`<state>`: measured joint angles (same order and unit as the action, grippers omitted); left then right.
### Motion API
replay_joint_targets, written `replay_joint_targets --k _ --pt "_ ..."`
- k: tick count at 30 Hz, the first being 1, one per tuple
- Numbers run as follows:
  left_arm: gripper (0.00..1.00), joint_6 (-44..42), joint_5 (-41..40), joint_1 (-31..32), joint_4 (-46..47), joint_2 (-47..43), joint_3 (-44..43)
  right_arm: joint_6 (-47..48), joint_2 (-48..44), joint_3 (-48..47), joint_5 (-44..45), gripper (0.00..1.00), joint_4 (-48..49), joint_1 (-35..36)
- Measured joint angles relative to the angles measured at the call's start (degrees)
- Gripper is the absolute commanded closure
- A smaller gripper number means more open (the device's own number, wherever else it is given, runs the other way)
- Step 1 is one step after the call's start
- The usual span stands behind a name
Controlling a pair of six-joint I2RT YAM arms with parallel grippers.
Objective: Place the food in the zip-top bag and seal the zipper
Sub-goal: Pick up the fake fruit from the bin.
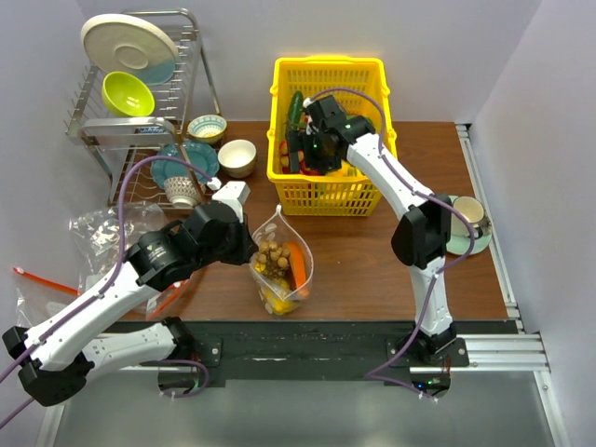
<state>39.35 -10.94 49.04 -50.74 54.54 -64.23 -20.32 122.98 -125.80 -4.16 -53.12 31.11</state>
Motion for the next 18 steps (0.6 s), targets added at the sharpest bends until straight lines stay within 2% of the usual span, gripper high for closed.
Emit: replay_joint_targets --k 10,13,18 --pt "1.0 0.0 0.0 0.0 0.0 0.0 0.0 0.7 3.6 1.4 -4.7 0.05 -0.9 -0.1" --pt "1.0 0.0 0.0 0.0 0.0 0.0 0.0 0.7 5.3 1.5 -6.3 0.09 -0.5 -0.1" --pt "1.0 0.0 0.0 0.0 0.0 0.0 0.0 0.2 7.5 1.7 -9.1 0.3 0.5 0.0"
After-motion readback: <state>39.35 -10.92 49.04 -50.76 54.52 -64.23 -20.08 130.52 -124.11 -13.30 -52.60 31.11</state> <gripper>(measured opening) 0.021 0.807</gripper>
